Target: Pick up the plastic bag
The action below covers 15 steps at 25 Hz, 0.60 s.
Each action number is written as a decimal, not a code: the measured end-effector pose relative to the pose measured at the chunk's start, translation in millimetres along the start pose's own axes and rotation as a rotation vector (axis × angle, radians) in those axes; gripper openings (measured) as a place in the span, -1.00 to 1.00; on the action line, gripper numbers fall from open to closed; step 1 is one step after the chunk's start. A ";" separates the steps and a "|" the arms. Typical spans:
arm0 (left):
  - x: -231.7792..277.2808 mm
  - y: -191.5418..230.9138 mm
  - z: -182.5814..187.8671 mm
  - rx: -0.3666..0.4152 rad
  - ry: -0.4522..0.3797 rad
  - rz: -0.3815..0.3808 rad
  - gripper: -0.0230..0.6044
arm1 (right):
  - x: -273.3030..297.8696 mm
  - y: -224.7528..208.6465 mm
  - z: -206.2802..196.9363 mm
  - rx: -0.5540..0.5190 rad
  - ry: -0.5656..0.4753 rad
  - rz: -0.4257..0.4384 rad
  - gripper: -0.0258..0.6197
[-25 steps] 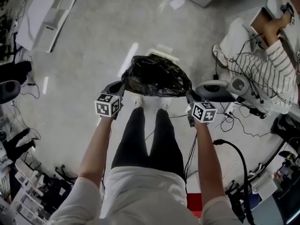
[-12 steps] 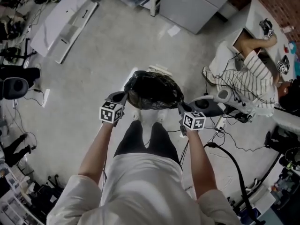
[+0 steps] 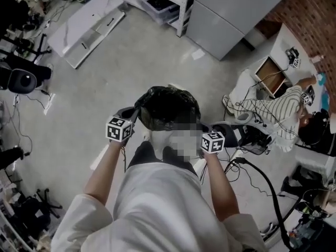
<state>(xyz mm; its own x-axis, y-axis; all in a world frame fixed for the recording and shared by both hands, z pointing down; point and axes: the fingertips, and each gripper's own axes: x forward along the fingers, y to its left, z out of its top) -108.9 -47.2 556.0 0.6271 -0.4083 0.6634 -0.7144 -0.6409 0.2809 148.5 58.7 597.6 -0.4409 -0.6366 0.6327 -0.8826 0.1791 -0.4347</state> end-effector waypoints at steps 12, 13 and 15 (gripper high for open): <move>-91.2 -2.9 -9.6 -0.088 -0.112 0.085 -0.91 | -16.3 57.4 41.9 -0.112 -0.015 0.089 -0.91; -98.8 -2.1 -11.8 -0.089 -0.120 0.087 -0.91 | -16.8 63.3 43.5 -0.118 -0.019 0.087 -0.91; -112.5 0.5 -15.2 -0.095 -0.137 0.089 -0.91 | -17.7 74.5 48.2 -0.133 -0.028 0.081 -0.91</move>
<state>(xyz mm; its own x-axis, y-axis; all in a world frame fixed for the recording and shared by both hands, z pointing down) -184.4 8.3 492.0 0.5917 -0.5497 0.5897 -0.7912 -0.5364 0.2938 98.4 47.2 523.1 -0.5082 -0.6365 0.5802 -0.8591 0.3273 -0.3934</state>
